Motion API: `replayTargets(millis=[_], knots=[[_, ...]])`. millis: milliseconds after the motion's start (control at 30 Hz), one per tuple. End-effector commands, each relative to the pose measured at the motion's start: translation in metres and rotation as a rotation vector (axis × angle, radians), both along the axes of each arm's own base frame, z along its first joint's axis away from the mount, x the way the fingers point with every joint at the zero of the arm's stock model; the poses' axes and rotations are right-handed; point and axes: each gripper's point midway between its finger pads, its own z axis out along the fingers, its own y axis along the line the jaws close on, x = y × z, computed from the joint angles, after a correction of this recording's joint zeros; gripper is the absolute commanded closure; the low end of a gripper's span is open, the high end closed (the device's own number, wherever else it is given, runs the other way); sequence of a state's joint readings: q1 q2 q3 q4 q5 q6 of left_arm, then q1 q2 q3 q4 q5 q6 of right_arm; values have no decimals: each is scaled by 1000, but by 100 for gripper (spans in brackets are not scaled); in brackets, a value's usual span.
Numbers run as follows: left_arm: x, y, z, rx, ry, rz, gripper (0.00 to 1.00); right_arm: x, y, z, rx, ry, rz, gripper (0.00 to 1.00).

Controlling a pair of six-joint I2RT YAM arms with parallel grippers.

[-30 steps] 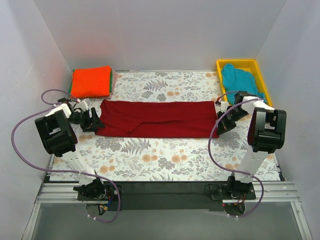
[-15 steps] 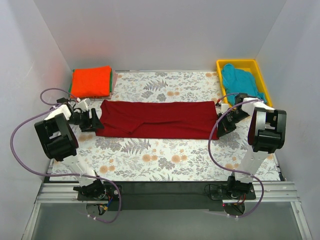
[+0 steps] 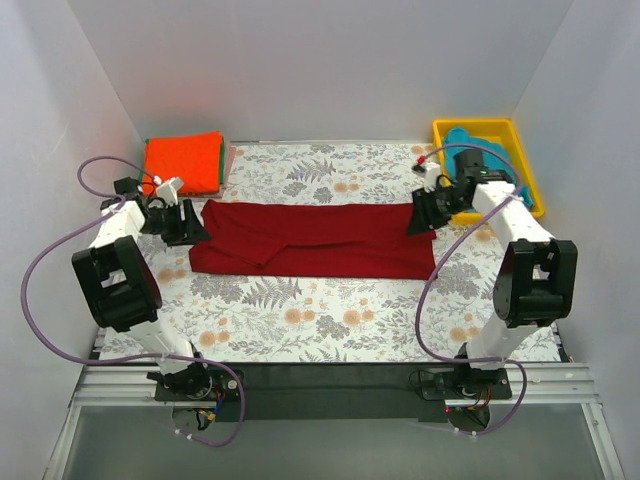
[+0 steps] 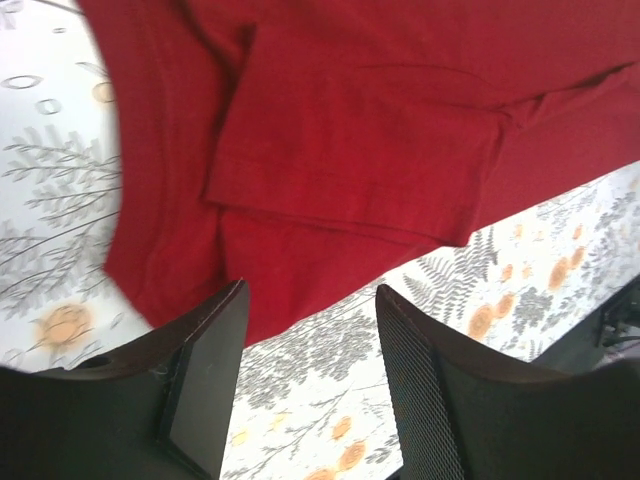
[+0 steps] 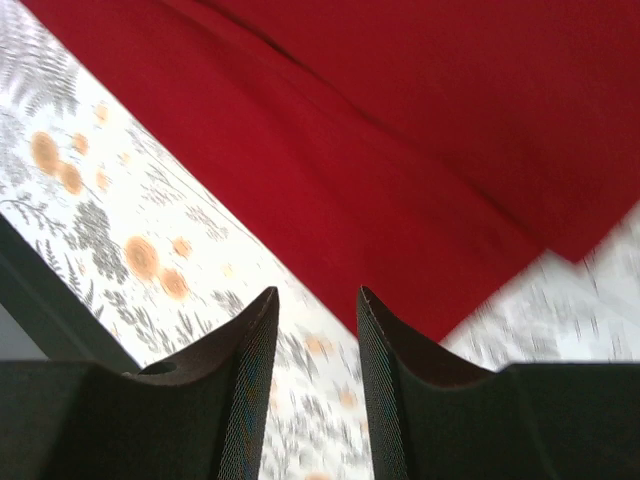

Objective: Fold and stack the t-shirts
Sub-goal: Fold the tshirt

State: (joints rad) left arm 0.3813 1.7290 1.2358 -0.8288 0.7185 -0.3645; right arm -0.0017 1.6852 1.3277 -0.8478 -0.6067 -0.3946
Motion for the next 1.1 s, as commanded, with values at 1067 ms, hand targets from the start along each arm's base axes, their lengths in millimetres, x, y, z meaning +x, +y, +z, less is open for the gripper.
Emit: replayTargets(millis=[1067], knots=[[-28, -18, -49, -145, 247, 118, 47, -55, 419, -34, -169, -838, 1156, 52]])
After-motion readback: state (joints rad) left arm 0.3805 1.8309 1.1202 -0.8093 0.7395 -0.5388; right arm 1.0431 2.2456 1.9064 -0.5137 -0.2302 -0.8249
